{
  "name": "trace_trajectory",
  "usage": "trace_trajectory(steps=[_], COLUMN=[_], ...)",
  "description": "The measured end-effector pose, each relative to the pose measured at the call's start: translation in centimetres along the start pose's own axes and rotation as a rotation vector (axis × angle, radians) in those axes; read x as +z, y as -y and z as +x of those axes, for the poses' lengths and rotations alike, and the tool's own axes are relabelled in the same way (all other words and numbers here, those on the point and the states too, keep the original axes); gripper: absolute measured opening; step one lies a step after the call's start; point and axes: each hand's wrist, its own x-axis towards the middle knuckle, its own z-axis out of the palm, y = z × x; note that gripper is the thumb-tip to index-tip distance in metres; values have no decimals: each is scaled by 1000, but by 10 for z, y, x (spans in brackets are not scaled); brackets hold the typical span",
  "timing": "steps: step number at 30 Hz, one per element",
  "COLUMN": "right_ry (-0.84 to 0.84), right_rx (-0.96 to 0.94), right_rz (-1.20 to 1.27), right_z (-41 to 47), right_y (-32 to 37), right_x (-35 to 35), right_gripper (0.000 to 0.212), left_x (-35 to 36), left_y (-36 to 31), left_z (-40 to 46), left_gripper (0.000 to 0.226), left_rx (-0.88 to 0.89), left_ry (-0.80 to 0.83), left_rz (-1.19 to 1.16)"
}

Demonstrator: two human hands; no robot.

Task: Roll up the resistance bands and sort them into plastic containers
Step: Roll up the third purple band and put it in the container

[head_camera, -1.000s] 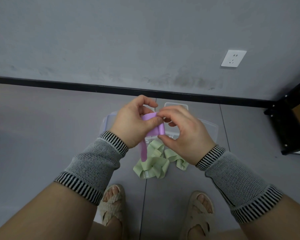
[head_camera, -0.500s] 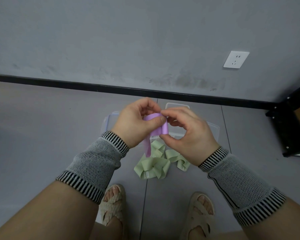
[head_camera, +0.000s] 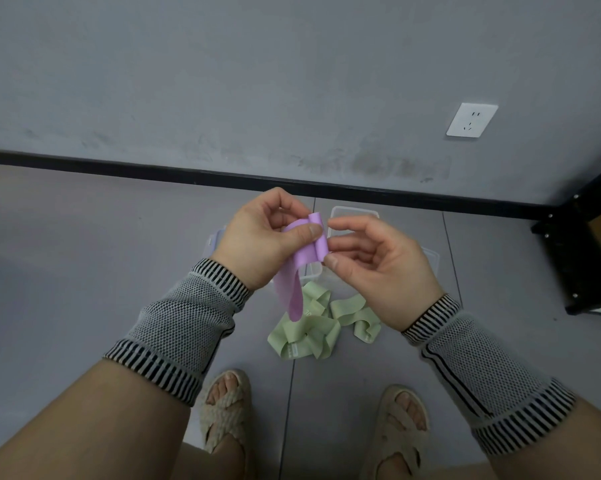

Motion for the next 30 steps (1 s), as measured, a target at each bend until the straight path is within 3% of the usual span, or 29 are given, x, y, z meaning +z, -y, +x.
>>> trace_trajectory(steps=[6, 10, 15, 30], right_ry=[-39, -45, -117, -176], right_rx=[70, 69, 53, 38], right_rz=[138, 73, 48, -18], right_z=[3, 5, 7, 8], right_y=[0, -1, -2, -3], right_x=[6, 6, 0, 14], right_gripper=[27, 25, 29, 29], left_x=[2, 2, -7, 12], left_y=[0, -1, 1, -8], left_z=[0, -1, -2, -3], left_gripper=[17, 19, 25, 20], left_rx=[27, 46, -11, 178], left_ry=[17, 60, 109, -105], left_rz=[2, 49, 284, 403])
